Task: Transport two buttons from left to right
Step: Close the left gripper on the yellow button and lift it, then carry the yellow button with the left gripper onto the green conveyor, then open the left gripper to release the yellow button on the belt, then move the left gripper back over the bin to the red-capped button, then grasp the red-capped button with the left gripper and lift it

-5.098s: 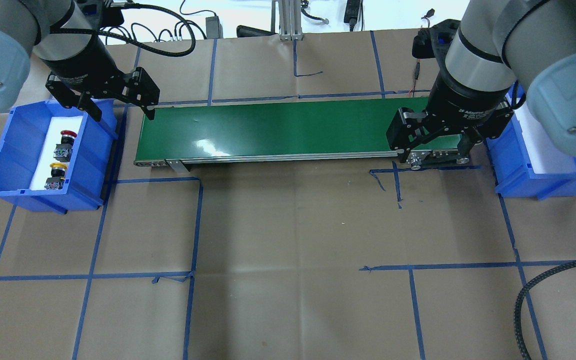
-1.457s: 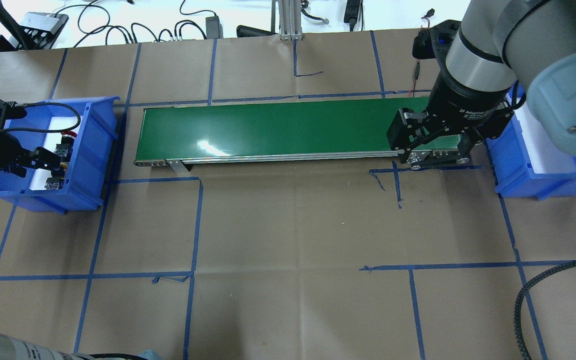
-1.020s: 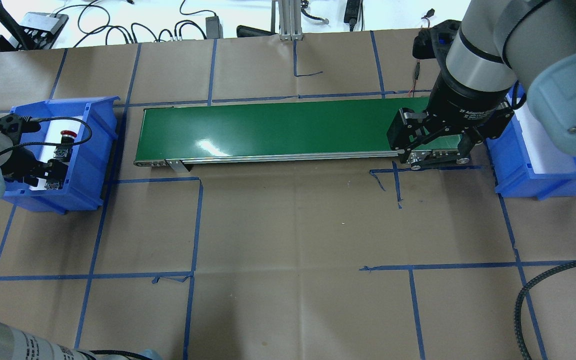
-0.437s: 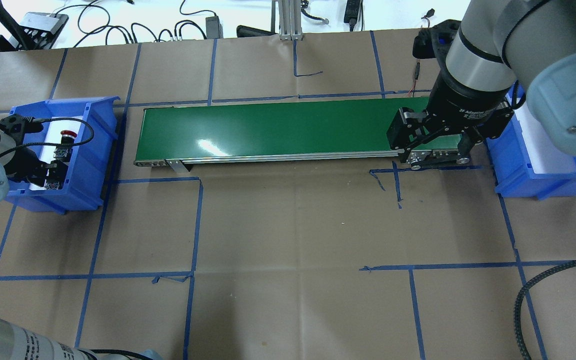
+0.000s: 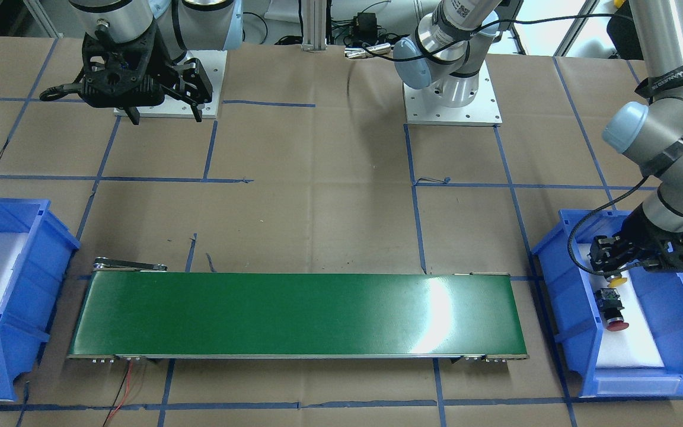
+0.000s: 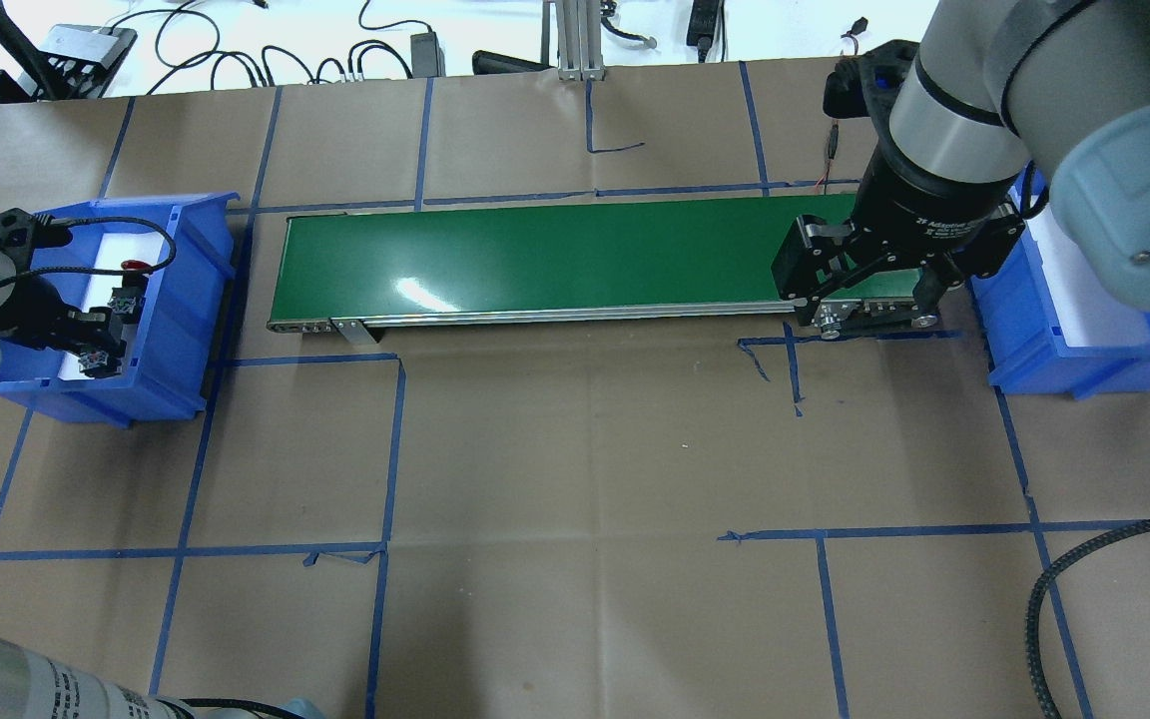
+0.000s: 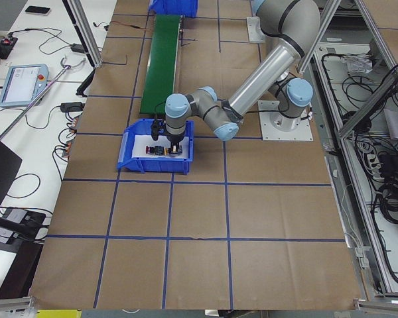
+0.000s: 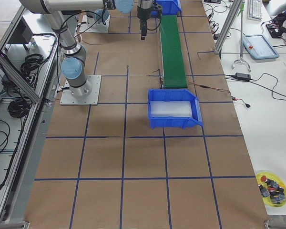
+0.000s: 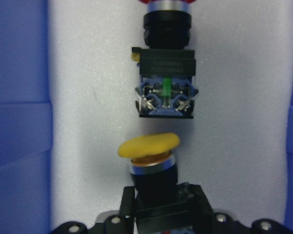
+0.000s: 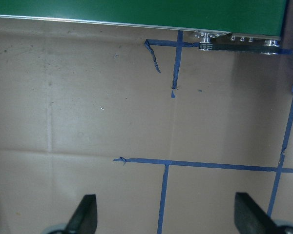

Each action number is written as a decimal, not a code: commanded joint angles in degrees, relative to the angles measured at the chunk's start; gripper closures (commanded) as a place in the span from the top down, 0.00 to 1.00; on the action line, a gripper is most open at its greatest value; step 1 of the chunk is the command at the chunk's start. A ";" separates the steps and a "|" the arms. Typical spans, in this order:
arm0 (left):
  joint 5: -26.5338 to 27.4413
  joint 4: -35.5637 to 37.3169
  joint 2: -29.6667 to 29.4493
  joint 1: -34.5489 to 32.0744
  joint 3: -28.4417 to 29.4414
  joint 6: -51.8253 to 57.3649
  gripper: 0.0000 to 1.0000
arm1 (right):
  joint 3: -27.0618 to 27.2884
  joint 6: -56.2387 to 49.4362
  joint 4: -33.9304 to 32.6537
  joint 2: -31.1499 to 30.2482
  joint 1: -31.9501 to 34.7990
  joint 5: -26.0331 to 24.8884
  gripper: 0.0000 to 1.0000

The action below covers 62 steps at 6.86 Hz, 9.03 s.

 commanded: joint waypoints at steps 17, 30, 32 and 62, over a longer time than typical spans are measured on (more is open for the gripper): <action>3.87 -11.08 -8.83 -35.77 17.30 -27.96 0.04 | -0.09 0.00 -0.06 0.03 0.00 0.00 1.00; 4.40 -27.94 5.15 -29.81 21.66 -27.34 1.00 | -0.17 0.17 -0.06 0.12 0.00 0.00 1.00; 4.40 -31.90 2.70 -22.80 27.38 -21.23 1.00 | -0.17 0.17 -0.15 0.12 0.00 0.00 1.00; -0.08 -9.18 -4.98 -5.19 16.39 1.22 0.02 | -0.88 -0.18 -0.15 1.88 -0.26 0.00 1.00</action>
